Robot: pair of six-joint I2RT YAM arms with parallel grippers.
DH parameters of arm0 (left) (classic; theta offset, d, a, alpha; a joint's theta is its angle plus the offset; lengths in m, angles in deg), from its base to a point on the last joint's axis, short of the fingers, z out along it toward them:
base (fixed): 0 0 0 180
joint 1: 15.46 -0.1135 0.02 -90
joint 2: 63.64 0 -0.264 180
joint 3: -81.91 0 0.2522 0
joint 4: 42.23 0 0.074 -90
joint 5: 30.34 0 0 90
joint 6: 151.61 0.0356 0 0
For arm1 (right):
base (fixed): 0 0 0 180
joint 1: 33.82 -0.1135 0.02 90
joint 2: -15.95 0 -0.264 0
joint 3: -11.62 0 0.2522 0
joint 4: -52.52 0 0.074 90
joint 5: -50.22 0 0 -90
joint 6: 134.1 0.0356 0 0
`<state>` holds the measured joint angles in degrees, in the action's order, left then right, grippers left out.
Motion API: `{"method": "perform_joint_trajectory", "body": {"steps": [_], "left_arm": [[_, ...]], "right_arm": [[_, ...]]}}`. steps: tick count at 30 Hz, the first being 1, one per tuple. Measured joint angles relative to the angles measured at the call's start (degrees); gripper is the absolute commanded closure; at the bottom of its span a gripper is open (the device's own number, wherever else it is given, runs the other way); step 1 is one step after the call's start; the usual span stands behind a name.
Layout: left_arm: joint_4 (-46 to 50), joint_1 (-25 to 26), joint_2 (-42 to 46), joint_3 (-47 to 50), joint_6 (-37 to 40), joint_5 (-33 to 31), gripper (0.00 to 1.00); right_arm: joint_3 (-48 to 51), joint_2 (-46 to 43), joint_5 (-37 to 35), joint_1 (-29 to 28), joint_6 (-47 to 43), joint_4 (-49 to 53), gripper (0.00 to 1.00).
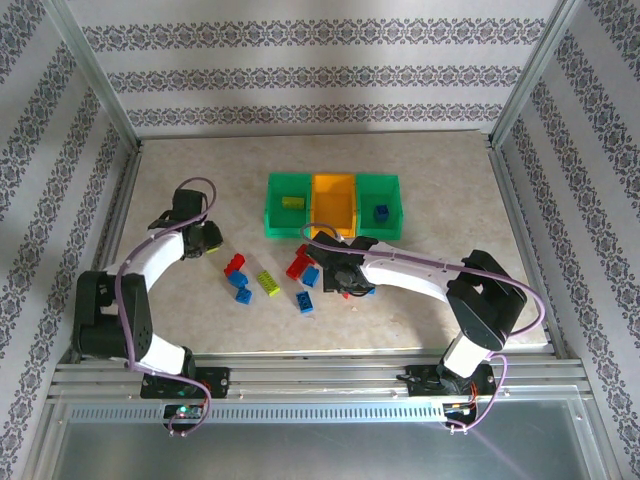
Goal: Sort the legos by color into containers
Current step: Pick up the lego from the middle-left of the table, then place the lego in the container.
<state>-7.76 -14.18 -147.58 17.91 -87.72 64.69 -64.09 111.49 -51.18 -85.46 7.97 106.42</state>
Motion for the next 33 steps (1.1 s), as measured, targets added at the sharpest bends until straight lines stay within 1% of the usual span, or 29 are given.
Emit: {"method": "perform_joint_trajectory", "body": {"steps": [3,6,10,13,16,22,24,26,28,33], "left_arm": [[-2.08,2.4,1.9,-0.02,-1.75,2.19,0.9],[-3.8,6.38,2.23,-0.79,-3.37,3.45,0.9],[-4.33,12.39,0.68,-5.73,-4.04,3.76,0.9],[-4.98,16.04,-2.99,-11.76,-3.96,3.21,0.9],[-5.03,18.97,-7.76,-17.79,-3.37,1.18,0.9],[-3.56,22.45,-18.43,-27.56,-1.22,-3.17,0.89],[-2.64,23.06,-21.44,-29.83,-0.68,-4.42,0.86],[-1.62,23.54,-24.06,-31.43,0.02,-5.64,0.8],[-1.18,23.87,-25.35,-31.78,0.44,-6.36,0.75],[0.0,24.17,-26.64,-31.8,1.11,-7.28,0.61]], "right_arm": [[0.0,0.04,0.26,0.0,0.55,-0.37,0.42],[0.17,0.46,0.37,0.0,0.79,-1.05,0.42],[0.9,1.09,0.37,0.0,1.33,-1.66,0.42],[1.44,1.29,0.37,0.0,1.66,-2.05,0.43],[1.75,1.4,0.39,0.0,1.81,-2.49,0.43],[2.14,1.42,0.39,0.0,1.84,-3.13,0.43],[2.14,1.42,0.37,0.0,1.84,-3.39,0.42],[2.14,1.49,0.39,0.0,1.86,-3.67,0.43],[2.14,1.6,0.39,0.0,1.97,-3.8,0.43],[2.14,2.08,0.39,0.0,2.05,-4.33,0.43]]}}
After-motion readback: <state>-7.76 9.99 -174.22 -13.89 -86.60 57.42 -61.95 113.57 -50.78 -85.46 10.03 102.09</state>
